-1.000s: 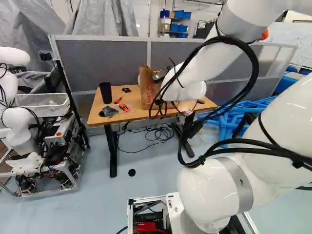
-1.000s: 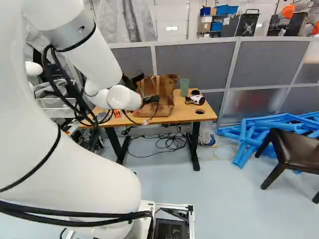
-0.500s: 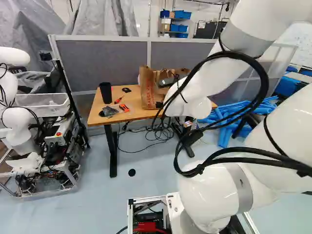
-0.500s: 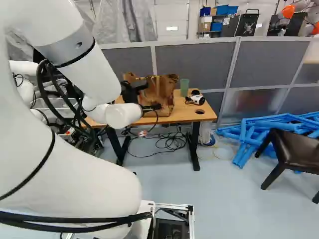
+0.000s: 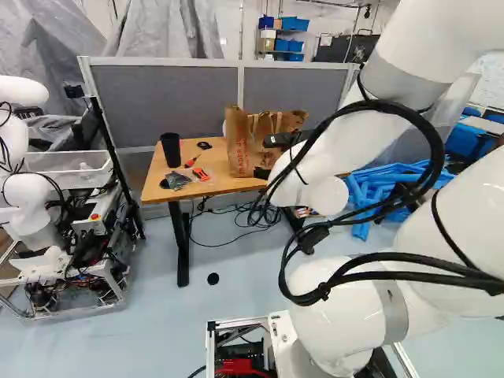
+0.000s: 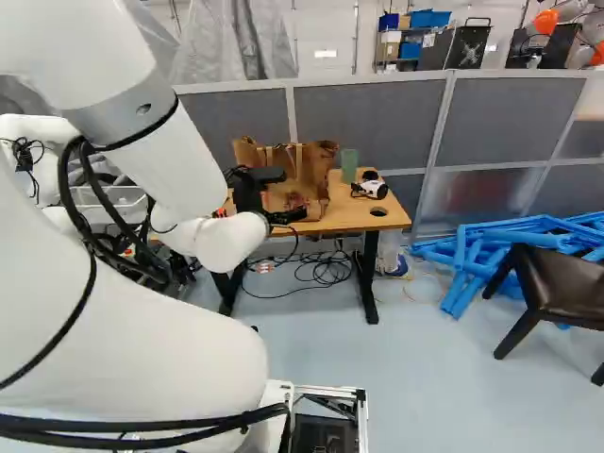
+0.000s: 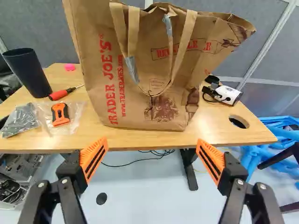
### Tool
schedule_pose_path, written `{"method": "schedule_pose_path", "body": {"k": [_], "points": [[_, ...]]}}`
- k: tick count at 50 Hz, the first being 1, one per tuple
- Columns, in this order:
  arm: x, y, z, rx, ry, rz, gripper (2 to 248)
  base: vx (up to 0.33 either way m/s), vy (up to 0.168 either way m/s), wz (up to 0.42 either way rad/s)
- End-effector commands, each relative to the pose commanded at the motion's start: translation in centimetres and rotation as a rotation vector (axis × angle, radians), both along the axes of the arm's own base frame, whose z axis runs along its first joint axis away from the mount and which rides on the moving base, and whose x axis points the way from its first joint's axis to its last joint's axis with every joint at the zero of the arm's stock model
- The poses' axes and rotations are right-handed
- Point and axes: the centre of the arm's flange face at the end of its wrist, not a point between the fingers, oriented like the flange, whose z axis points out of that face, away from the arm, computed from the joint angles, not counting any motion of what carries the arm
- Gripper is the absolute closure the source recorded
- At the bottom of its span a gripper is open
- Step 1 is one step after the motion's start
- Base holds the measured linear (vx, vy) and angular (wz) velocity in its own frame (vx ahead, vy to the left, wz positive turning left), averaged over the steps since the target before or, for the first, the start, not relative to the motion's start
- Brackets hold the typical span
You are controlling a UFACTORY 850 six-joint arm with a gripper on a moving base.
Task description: Pick up the bag on the ground and place it on the table
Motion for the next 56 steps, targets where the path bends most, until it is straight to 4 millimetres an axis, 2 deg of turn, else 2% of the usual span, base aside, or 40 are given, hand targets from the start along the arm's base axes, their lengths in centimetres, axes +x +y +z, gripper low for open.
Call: {"method": "schedule_pose_path", "body": {"k": [25,56], "points": [[-1.6,-0.2,-0.9,0.050,-0.036,-0.026,3,0.000,0.000,0.000],[-1.7,-0.2,-1.0,0.056,-0.040,-0.029,3,0.000,0.000,0.000]]}}
